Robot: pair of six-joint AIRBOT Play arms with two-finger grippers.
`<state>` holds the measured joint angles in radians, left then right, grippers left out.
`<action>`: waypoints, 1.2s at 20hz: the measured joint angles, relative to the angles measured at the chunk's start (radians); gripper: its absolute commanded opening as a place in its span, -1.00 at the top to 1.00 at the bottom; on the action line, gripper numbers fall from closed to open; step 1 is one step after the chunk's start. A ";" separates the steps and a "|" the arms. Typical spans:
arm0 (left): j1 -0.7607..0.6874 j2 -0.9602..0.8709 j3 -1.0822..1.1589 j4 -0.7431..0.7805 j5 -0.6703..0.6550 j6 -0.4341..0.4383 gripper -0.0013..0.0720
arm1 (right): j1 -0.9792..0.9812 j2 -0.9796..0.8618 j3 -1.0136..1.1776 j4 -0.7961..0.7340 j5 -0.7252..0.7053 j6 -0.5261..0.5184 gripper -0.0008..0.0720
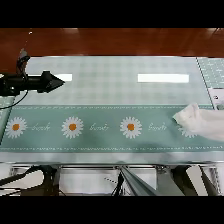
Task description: Fold the shirts.
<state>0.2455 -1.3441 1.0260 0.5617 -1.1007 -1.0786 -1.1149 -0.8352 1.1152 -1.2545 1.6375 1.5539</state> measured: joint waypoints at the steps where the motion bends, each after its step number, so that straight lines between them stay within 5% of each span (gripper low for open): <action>1: -0.001 -0.005 -0.002 0.000 0.007 0.009 0.26 | -0.045 0.014 0.002 -0.067 0.023 0.006 0.92; 7: -0.003 -0.016 -0.008 0.000 0.029 0.032 0.27 | -0.219 0.100 0.006 -0.489 0.052 0.014 0.92; 15: -0.003 -0.017 -0.008 -0.001 0.081 0.047 0.27 | -0.275 0.127 0.006 -0.613 0.080 0.013 0.90; 16: -0.003 -0.017 -0.008 -0.001 0.083 0.047 0.27 | -0.277 0.128 0.006 -0.618 0.080 0.013 0.53; 17: -0.003 -0.017 -0.008 -0.001 0.085 0.048 0.27 | -0.277 0.129 0.006 -0.625 0.082 0.013 -0.12; 18: -0.003 -0.017 -0.008 -0.001 0.089 0.048 0.27 | -0.278 0.129 0.006 -0.631 0.082 0.013 -0.40; 21: -0.003 -0.017 -0.008 -0.001 0.092 0.048 0.26 | -0.279 0.129 0.006 -0.636 0.082 0.009 -0.31; 23: -0.003 -0.016 -0.005 -0.013 0.084 0.048 0.25 | -0.279 0.129 0.008 -0.633 0.062 0.007 0.11; 24: -0.003 -0.014 0.002 -0.030 0.070 0.048 0.22 | -0.279 0.129 0.016 -0.618 0.041 0.010 0.11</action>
<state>0.2428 -1.3582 1.0279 0.5320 -1.0306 -1.0306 -1.3941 -0.7067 1.1309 -1.8721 1.6783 1.5639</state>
